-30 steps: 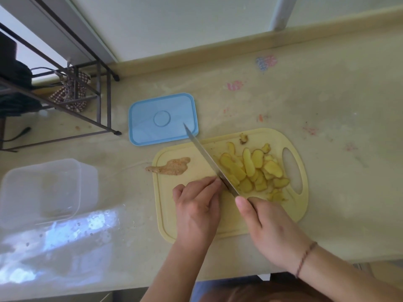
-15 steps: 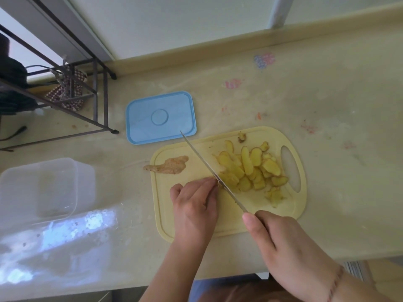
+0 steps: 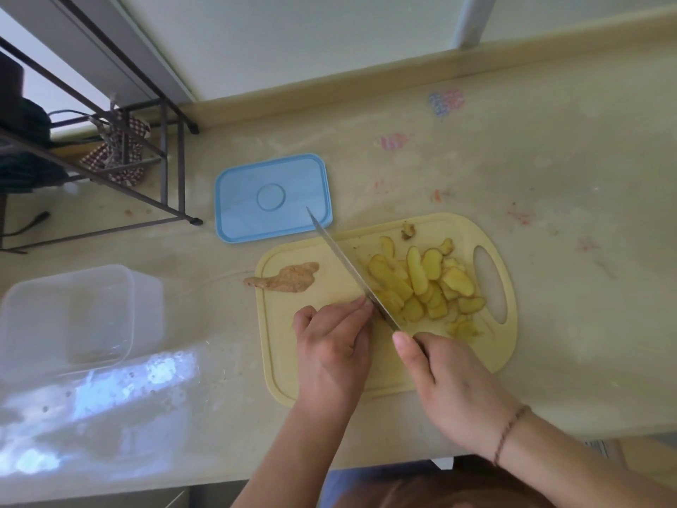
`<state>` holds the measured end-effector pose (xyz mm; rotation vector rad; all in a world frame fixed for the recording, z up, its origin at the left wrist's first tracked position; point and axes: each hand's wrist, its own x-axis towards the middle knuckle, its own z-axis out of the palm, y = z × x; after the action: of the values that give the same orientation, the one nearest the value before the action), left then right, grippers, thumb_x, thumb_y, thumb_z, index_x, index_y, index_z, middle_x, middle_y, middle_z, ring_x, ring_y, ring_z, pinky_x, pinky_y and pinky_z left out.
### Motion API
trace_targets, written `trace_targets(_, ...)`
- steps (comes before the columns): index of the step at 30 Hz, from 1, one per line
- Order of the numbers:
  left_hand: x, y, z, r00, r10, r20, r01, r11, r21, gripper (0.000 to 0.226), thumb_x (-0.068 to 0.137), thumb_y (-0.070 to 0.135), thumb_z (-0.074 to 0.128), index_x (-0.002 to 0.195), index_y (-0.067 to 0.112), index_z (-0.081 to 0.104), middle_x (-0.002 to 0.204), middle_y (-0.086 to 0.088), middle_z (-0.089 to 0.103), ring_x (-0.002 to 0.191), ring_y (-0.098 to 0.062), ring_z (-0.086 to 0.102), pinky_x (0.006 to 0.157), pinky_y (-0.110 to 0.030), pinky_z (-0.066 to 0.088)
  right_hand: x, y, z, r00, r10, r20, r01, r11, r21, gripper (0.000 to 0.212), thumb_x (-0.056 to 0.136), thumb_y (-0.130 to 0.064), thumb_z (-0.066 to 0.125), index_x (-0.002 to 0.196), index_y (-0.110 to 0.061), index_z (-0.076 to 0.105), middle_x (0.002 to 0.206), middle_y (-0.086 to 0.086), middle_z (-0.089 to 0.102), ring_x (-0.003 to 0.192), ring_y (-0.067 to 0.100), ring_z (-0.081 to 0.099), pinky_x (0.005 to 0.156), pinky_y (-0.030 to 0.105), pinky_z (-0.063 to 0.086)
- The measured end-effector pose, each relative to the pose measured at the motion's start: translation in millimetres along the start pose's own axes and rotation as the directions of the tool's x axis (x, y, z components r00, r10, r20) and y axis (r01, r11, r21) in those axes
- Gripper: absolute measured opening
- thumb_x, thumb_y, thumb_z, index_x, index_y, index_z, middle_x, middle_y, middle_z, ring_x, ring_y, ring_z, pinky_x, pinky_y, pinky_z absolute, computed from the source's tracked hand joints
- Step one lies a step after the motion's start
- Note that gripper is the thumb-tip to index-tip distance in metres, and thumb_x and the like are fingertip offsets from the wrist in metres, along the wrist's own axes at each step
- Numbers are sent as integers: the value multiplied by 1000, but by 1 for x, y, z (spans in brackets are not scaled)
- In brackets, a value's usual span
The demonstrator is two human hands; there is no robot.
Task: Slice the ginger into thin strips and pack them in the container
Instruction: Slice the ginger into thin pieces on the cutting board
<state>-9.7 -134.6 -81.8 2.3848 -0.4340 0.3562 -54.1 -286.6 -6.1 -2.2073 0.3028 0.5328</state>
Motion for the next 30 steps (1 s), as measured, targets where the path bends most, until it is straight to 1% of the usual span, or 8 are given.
trace_targets(3,3,1,-1,998,-51,-26,52,999,11,14,79,5,76,87,15,80,93,6,77,84,-6,68,74,-36,38,3,1,1,999,18,-29,-17,998,55,60,83,-67,15,60,-19,44,51,-2,44,52,8,47,53,23,38)
trace_targets(9,2,4,-4,994,-112,-12,112,994,-2,8,82,12,75,87,17,79,91,8,76,85,-3,65,73,-39,39,-23,0,-9,999,17,-29,-14,997,79,59,87,-66,17,61,-19,43,51,2,48,52,13,47,55,30,39)
trace_targets(12,3,3,-3,993,-114,2,114,993,-6,13,88,20,66,87,17,79,92,9,75,86,0,63,73,-38,39,-29,-2,-10,999,-5,-44,7,999,48,63,87,-70,16,59,-20,42,52,-2,51,51,14,47,51,26,35)
trace_targets(15,2,3,-2,994,-112,2,112,994,-6,18,89,21,62,87,17,79,92,9,76,85,-1,64,73,-37,38,-29,-5,-11,1000,10,-26,-9,999,37,56,84,-67,19,58,-21,39,53,-10,52,52,14,45,51,25,34)
trace_targets(20,2,2,-2,997,-81,-12,81,997,-4,22,90,20,58,85,15,79,92,7,76,82,-4,64,72,-36,37,-28,-11,-15,1000,0,-6,0,1000,-30,54,80,-68,13,61,-23,38,49,-2,41,54,10,46,53,25,35)
trace_targets(24,3,2,-1,998,-69,-14,69,998,2,26,90,18,55,85,14,80,92,6,77,80,-5,65,72,-36,37,-25,-13,-15,1000,-14,-2,14,997,-73,57,80,-68,10,63,-22,39,52,-4,43,50,12,43,51,26,34)
trace_targets(28,3,0,0,998,-58,-20,58,998,-10,27,88,14,54,84,13,80,92,5,77,80,-5,66,73,-35,38,-23,-15,-16,1000,-7,16,8,998,-68,56,80,-68,10,62,-23,39,51,-2,43,53,9,48,49,24,35)
trace_targets(30,3,0,-1,998,-53,-20,53,999,-8,27,87,12,53,83,13,80,91,5,77,80,-5,66,73,-34,38,-23,-15,-17,1000,-4,21,6,997,-78,56,80,-68,10,62,-23,38,51,-3,41,51,9,46,50,24,34)
